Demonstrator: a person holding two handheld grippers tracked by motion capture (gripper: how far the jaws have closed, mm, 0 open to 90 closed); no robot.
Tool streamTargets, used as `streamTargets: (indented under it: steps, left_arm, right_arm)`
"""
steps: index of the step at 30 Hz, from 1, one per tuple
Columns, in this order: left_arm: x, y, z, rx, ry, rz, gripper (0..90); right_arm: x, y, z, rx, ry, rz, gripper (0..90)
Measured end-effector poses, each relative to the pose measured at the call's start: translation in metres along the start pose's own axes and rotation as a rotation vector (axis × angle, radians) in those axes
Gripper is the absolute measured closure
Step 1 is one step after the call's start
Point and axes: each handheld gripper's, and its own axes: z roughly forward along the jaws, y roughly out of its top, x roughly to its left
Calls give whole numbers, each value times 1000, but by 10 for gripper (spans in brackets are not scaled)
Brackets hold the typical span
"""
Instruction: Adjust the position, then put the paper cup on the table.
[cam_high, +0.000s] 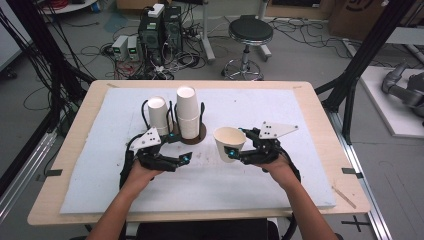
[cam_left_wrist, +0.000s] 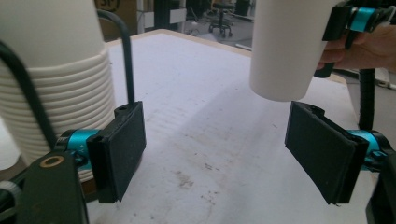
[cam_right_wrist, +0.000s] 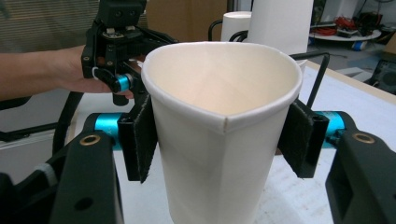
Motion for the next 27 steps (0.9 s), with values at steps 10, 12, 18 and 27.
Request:
streamTargets:
  steps: [10, 12, 18, 27]
  left_arm:
    - [12, -6, -14, -17, 43, -25, 205]
    - [15, -8, -18, -25, 56, -36, 205]
    - [20, -12, -25, -38, 89, -48, 205]
    - [22, -16, -32, -45, 122, -55, 205]
  right_arm:
    - [-1, -2, -5, 1, -21, -2, 371]
    - [-2, -2, -4, 3, -24, -3, 371]
    - [-5, -3, -7, 1, -43, -6, 371]
    - [-16, -6, -17, -23, -122, 11, 372]
